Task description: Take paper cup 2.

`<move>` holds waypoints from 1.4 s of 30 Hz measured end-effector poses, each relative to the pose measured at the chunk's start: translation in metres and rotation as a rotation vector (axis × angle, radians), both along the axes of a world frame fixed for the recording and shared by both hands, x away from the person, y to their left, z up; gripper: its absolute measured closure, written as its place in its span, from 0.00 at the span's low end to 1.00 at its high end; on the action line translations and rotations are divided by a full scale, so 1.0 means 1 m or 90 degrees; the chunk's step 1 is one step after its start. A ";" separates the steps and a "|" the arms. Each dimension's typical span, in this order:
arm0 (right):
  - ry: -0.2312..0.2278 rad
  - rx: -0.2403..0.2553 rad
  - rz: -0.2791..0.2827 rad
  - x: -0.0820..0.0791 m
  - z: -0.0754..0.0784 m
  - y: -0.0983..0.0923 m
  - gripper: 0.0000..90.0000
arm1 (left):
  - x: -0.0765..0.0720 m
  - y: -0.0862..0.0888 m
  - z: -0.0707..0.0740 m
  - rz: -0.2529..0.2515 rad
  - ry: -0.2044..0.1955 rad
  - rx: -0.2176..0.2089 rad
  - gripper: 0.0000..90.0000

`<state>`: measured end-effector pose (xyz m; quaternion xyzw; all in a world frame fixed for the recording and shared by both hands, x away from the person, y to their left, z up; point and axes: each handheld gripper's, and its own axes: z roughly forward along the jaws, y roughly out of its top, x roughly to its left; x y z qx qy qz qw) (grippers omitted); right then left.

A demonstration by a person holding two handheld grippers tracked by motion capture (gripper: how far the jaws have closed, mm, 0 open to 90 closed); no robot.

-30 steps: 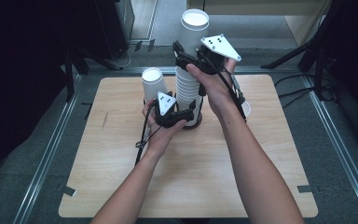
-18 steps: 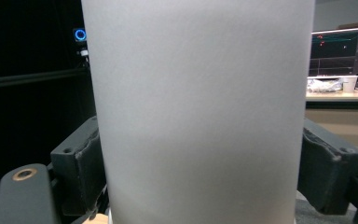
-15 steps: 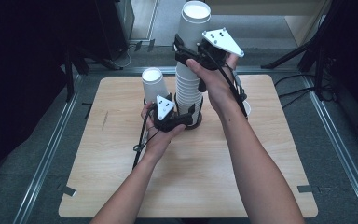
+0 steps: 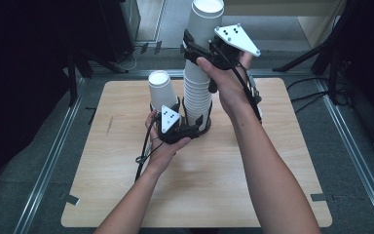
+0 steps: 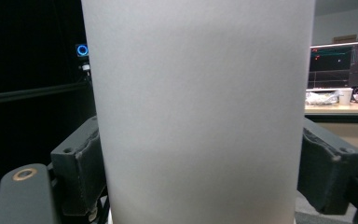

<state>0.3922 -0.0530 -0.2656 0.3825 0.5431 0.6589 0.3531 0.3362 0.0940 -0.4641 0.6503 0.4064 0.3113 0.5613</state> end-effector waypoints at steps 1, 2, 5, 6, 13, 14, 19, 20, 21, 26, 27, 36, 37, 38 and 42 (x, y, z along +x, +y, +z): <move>-0.001 0.003 0.001 -0.001 0.001 -0.001 0.18 | -0.001 0.001 0.000 -0.001 0.004 0.003 0.08; -0.002 0.002 0.000 -0.001 0.002 -0.001 0.18 | -0.002 0.002 -0.001 0.000 0.003 0.001 0.08; -0.003 0.004 -0.004 -0.003 0.005 -0.005 0.18 | -0.008 0.008 -0.004 0.002 0.009 0.001 0.08; -0.003 0.004 -0.004 -0.003 0.005 -0.005 0.18 | -0.008 0.008 -0.004 0.002 0.009 0.001 0.08; -0.007 0.017 -0.011 -0.006 0.014 -0.013 0.18 | -0.015 0.018 -0.004 0.006 0.007 -0.002 0.08; -0.007 0.017 -0.011 -0.006 0.014 -0.013 0.18 | -0.016 0.019 -0.004 0.006 0.007 0.000 0.08; -0.012 0.013 -0.021 -0.008 0.017 -0.021 0.18 | -0.021 0.025 -0.005 0.008 0.005 0.001 0.08; -0.012 0.014 -0.023 -0.009 0.017 -0.022 0.18 | -0.022 0.027 -0.006 0.009 0.006 0.001 0.08; -0.012 0.014 -0.023 -0.009 0.017 -0.022 0.18 | -0.022 0.027 -0.006 0.009 0.006 0.001 0.08; -0.013 0.019 -0.033 -0.009 0.018 -0.031 0.18 | -0.026 0.032 -0.008 0.014 0.007 -0.003 0.08; -0.014 0.019 -0.039 -0.010 0.018 -0.034 0.18 | -0.028 0.034 -0.009 0.016 0.005 -0.006 0.08; -0.009 0.021 -0.057 -0.010 0.011 -0.053 0.18 | -0.036 0.043 -0.009 0.024 0.007 -0.019 0.08; -0.007 0.021 -0.062 -0.011 0.009 -0.057 0.18 | -0.039 0.044 -0.010 0.024 0.009 -0.021 0.08; -0.006 0.021 -0.064 -0.011 0.008 -0.060 0.18 | -0.039 0.044 -0.010 0.024 0.009 -0.021 0.08; -0.005 0.020 -0.073 -0.012 0.003 -0.067 0.18 | -0.044 0.048 -0.014 0.026 0.014 -0.022 0.08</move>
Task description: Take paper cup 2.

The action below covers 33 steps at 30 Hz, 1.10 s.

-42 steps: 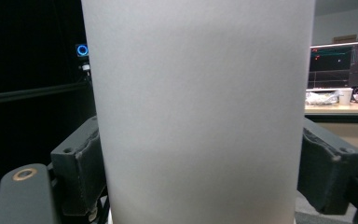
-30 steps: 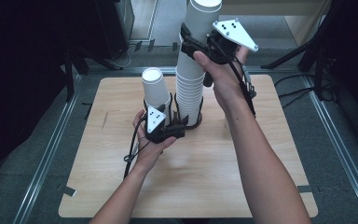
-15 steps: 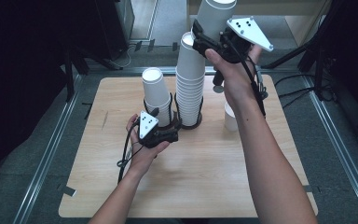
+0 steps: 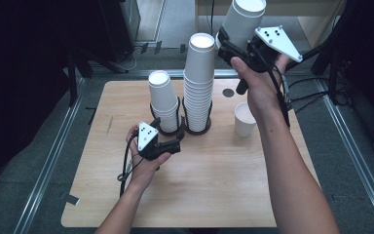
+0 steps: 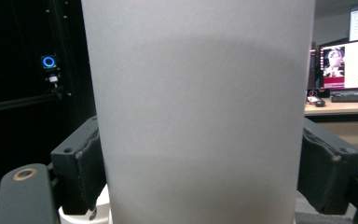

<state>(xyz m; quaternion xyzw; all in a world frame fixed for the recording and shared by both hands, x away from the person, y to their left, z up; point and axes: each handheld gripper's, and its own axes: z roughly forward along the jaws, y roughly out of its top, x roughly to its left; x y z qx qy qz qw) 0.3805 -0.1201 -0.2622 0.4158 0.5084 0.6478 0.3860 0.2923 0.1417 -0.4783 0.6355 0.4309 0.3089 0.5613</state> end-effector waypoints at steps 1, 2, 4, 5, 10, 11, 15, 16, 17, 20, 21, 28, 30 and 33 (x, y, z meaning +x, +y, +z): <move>0.000 0.000 -0.002 0.000 -0.001 -0.002 0.18 | -0.002 0.001 -0.001 0.000 0.000 -0.003 0.08; 0.001 0.001 -0.005 -0.001 -0.002 -0.004 0.18 | -0.003 0.001 -0.001 -0.001 -0.001 -0.001 0.08; 0.000 -0.004 -0.010 -0.002 -0.006 -0.008 0.18 | -0.005 0.002 -0.002 -0.003 0.000 -0.002 0.08; -0.001 -0.012 -0.017 -0.003 -0.008 -0.010 0.18 | -0.006 0.002 -0.003 -0.005 0.003 0.000 0.08; -0.003 -0.025 -0.025 -0.009 -0.016 -0.015 0.17 | -0.010 0.005 -0.003 -0.012 0.003 0.006 0.08; -0.003 -0.028 -0.026 -0.010 -0.018 -0.015 0.17 | -0.011 0.007 -0.004 -0.011 0.006 0.002 0.08; 0.003 -0.029 -0.031 -0.014 -0.026 -0.018 0.17 | -0.013 0.011 -0.006 -0.010 0.016 -0.002 0.08; 0.005 -0.031 -0.033 -0.016 -0.029 -0.019 0.17 | -0.013 0.011 -0.007 -0.010 0.022 -0.004 0.08; 0.005 -0.036 -0.035 -0.017 -0.032 -0.019 0.17 | -0.014 0.012 -0.006 -0.012 0.021 -0.004 0.08; 0.012 -0.055 -0.045 -0.021 -0.043 -0.022 0.17 | -0.016 0.013 -0.005 -0.016 0.020 -0.003 0.08; 0.013 -0.057 -0.047 -0.022 -0.045 -0.023 0.17 | -0.016 0.013 -0.004 -0.017 0.018 -0.006 0.08; 0.017 -0.069 -0.064 -0.031 -0.062 -0.029 0.17 | -0.018 0.016 -0.002 -0.030 0.022 -0.002 0.08; 0.020 -0.079 -0.064 -0.034 -0.068 -0.029 0.17 | -0.018 0.016 0.000 -0.032 0.020 -0.005 0.08; 0.017 -0.107 -0.070 -0.037 -0.077 -0.028 0.17 | -0.018 0.016 0.002 -0.037 0.020 -0.005 0.08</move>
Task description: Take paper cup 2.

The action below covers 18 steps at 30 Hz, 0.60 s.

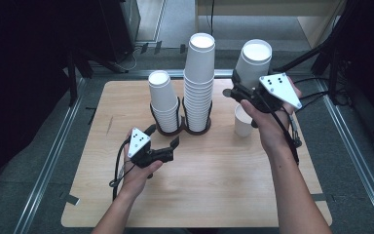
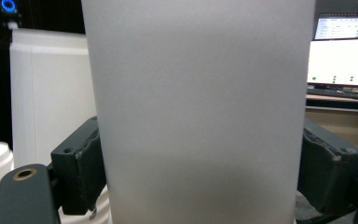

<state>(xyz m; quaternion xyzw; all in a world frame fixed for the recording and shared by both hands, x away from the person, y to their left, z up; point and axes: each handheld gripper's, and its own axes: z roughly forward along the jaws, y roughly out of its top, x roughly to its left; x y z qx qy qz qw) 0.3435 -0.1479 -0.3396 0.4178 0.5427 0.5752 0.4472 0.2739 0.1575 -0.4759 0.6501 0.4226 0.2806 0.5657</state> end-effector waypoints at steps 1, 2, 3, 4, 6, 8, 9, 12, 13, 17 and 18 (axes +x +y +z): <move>0.003 -0.003 0.001 -0.001 -0.003 0.000 0.17 | 0.000 0.000 0.000 -0.001 0.000 0.001 0.08; 0.004 -0.005 0.001 -0.002 -0.005 0.000 0.17 | 0.000 0.000 0.000 -0.003 0.002 0.000 0.08; 0.006 -0.011 0.000 -0.003 -0.008 0.001 0.17 | 0.000 -0.001 0.000 -0.004 0.004 0.001 0.08; 0.005 -0.017 -0.002 -0.005 -0.010 0.001 0.17 | 0.000 -0.001 0.000 -0.005 0.004 0.002 0.08; 0.007 -0.025 -0.002 -0.007 -0.016 0.002 0.17 | 0.000 -0.002 0.000 -0.008 0.006 0.001 0.08; 0.007 -0.032 -0.002 -0.008 -0.020 0.002 0.17 | 0.000 -0.002 0.000 -0.012 0.008 -0.002 0.08; 0.007 -0.038 -0.001 -0.009 -0.023 0.003 0.17 | 0.000 -0.002 0.000 -0.011 0.008 -0.002 0.08; 0.002 -0.062 -0.002 -0.010 -0.030 0.003 0.17 | -0.001 -0.003 0.002 -0.013 0.007 -0.003 0.08; 0.001 -0.069 -0.001 -0.011 -0.033 0.003 0.17 | -0.001 -0.003 0.002 -0.013 0.007 -0.003 0.08; 0.004 -0.083 0.002 -0.014 -0.042 0.006 0.17 | -0.001 -0.004 0.003 -0.018 0.010 -0.005 0.08; 0.005 -0.086 0.002 -0.015 -0.044 0.007 0.17 | -0.001 -0.004 0.003 -0.020 0.011 -0.005 0.08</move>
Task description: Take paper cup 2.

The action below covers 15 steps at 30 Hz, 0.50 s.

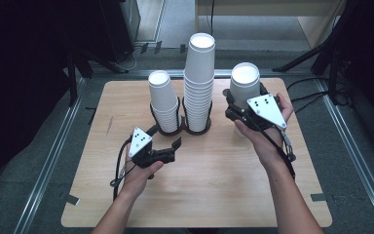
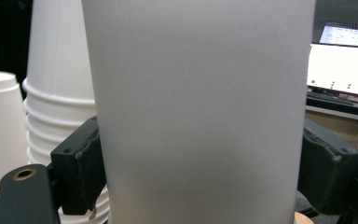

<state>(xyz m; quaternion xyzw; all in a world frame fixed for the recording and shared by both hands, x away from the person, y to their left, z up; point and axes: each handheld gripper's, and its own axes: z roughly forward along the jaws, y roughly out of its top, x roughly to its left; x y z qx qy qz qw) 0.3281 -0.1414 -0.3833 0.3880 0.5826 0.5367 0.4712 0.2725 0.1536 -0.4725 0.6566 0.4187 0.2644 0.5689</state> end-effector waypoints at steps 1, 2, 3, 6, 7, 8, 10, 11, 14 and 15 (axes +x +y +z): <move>-0.003 -0.005 0.002 -0.001 -0.002 0.001 0.17 | 0.000 0.000 0.000 0.000 0.000 -0.002 0.08; 0.001 -0.004 0.004 -0.003 -0.004 0.001 0.17 | 0.000 -0.001 0.001 0.000 -0.002 -0.002 0.08; 0.000 -0.007 0.007 -0.005 -0.007 0.002 0.17 | -0.001 -0.001 0.001 -0.001 -0.002 0.001 0.08; 0.002 -0.016 0.012 -0.009 -0.015 0.004 0.17 | -0.001 -0.002 0.002 -0.003 -0.004 -0.003 0.08; 0.001 -0.024 0.012 -0.011 -0.018 0.005 0.17 | -0.001 -0.002 0.003 -0.003 -0.005 -0.003 0.08; 0.001 -0.033 0.013 -0.012 -0.022 0.006 0.17 | -0.001 -0.002 0.003 -0.004 -0.005 -0.002 0.08; 0.002 -0.043 0.016 -0.014 -0.028 0.008 0.17 | -0.001 -0.002 0.004 -0.007 -0.006 -0.004 0.08; 0.002 -0.049 0.018 -0.015 -0.031 0.010 0.17 | -0.002 -0.002 0.005 -0.008 -0.007 -0.002 0.08; 0.000 -0.072 0.021 -0.017 -0.039 0.013 0.17 | -0.002 -0.003 0.005 -0.011 -0.007 -0.002 0.08; 0.000 -0.077 0.023 -0.018 -0.041 0.014 0.17 | -0.002 -0.004 0.005 -0.012 -0.007 -0.003 0.08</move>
